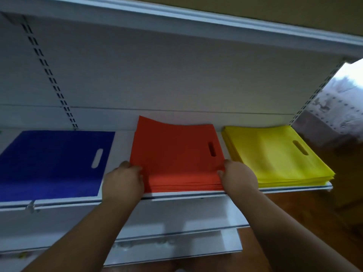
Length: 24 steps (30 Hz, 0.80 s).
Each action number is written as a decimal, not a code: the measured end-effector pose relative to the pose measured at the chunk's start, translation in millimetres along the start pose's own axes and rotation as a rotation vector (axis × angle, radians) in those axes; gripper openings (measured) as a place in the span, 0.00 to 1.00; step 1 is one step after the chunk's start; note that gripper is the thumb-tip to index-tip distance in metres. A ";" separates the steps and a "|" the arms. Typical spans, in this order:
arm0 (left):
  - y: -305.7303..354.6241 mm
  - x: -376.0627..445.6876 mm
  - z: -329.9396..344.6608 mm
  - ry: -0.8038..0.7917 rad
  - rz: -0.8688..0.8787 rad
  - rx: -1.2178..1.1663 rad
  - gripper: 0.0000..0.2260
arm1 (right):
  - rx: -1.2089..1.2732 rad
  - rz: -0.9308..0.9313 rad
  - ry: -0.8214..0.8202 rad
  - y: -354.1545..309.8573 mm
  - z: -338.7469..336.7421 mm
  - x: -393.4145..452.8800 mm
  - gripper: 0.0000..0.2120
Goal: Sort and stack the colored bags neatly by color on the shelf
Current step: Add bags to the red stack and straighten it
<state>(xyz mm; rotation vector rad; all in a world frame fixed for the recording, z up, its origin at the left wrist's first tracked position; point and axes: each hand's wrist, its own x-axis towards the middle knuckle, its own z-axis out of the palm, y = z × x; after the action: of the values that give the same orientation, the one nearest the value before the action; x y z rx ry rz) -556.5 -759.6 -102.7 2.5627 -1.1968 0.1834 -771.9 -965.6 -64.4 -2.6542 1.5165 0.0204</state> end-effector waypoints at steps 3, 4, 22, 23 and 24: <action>1.7 1.2 -1.9 0.027 0.048 0.058 0.04 | -0.063 -0.014 0.029 -9.3 -6.1 2.0 0.07; 1.1 1.9 -3.0 0.034 0.059 0.065 0.04 | -0.057 -0.046 0.040 -15.0 -8.0 1.4 0.07; -266.5 -164.3 -137.2 0.185 -0.325 -0.078 0.25 | 0.568 -0.825 0.027 -391.1 -6.0 -146.3 0.24; -289.7 -177.4 -148.8 0.192 -0.355 -0.070 0.24 | 0.595 -0.857 0.018 -417.6 -4.6 -158.2 0.23; -310.5 -190.7 -160.3 0.196 -0.396 -0.066 0.24 | 0.609 -0.893 0.009 -443.7 -3.8 -170.3 0.22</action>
<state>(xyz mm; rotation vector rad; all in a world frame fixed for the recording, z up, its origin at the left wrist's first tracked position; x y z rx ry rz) -439.4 -380.9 -65.6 2.5896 -0.6006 0.2905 -476.8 -595.5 -21.9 -2.5160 0.1559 -0.4264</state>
